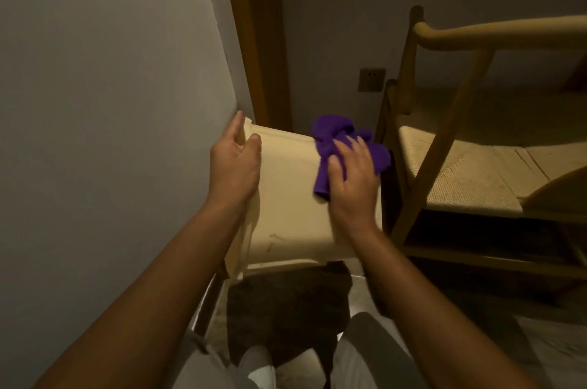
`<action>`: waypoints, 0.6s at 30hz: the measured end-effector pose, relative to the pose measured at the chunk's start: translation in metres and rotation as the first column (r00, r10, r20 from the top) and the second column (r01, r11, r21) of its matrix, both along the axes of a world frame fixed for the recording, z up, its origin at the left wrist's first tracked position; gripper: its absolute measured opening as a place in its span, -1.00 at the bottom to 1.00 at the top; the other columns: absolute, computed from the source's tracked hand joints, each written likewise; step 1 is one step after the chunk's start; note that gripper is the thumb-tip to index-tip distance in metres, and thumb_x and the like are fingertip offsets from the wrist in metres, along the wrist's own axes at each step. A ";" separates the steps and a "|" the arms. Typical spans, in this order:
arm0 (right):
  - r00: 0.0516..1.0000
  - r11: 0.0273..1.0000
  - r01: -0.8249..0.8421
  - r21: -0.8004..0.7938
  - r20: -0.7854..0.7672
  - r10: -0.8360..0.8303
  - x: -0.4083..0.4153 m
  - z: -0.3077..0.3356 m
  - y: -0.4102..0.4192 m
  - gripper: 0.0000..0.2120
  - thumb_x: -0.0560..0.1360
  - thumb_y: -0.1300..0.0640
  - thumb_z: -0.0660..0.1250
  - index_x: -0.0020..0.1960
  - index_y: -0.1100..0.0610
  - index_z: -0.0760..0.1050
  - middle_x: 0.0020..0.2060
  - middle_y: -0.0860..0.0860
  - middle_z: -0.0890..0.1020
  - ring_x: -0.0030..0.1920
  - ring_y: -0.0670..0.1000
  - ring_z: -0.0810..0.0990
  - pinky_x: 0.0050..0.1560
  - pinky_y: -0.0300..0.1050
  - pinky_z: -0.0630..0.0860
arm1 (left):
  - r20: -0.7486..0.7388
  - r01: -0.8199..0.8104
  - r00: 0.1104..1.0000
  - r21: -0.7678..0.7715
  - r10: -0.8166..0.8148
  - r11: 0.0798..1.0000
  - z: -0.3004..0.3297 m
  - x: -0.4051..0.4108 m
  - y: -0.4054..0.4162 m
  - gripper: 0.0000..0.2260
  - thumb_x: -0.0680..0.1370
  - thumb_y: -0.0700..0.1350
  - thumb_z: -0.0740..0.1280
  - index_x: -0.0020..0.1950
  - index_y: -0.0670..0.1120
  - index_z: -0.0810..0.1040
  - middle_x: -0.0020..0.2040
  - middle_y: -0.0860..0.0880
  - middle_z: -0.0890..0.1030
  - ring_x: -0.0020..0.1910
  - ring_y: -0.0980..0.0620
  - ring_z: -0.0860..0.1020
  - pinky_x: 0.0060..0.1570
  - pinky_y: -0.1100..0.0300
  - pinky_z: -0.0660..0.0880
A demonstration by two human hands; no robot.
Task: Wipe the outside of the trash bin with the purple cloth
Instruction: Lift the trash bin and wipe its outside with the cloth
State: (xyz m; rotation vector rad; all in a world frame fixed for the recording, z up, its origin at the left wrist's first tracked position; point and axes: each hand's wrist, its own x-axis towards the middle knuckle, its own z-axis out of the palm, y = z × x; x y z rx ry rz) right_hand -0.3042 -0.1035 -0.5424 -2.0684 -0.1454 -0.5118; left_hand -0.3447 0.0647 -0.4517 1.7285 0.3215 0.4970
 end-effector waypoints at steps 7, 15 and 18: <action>0.992 0.992 0.007 -0.129 0.124 0.009 -0.036 0.027 0.088 -0.57 0.69 -0.06 0.07 0.51 -0.01 0.38 0.53 0.07 0.40 0.58 0.13 0.22 0.48 0.18 0.25 | -0.047 0.136 0.990 0.026 -0.135 0.990 -0.005 0.008 -0.005 -0.57 0.68 -0.15 0.21 0.56 -0.03 0.29 0.29 -0.02 0.58 0.15 0.13 0.62 0.17 0.11 0.58; 0.990 0.987 0.104 -0.119 -0.087 -0.115 0.023 0.024 0.012 -0.63 0.72 -0.07 0.07 0.39 0.02 0.50 0.37 0.03 0.53 0.44 0.12 0.38 0.44 0.24 0.29 | 0.046 -0.019 0.999 0.056 0.016 0.998 -0.003 -0.006 0.001 -0.56 0.67 -0.08 0.24 0.54 0.14 0.29 0.19 0.21 0.44 -0.11 0.27 0.61 -0.35 0.47 0.49; 0.998 0.999 0.051 -0.013 -0.020 -0.052 -0.010 0.007 0.022 -0.65 0.71 -0.03 0.14 0.43 0.03 0.45 0.48 0.06 0.42 0.54 0.11 0.26 0.51 0.07 0.20 | 0.012 -0.023 1.000 0.057 0.022 0.998 -0.006 0.000 -0.005 -0.56 0.67 -0.09 0.23 0.55 0.13 0.27 0.16 0.22 0.46 -0.14 0.28 0.59 -0.36 0.46 0.49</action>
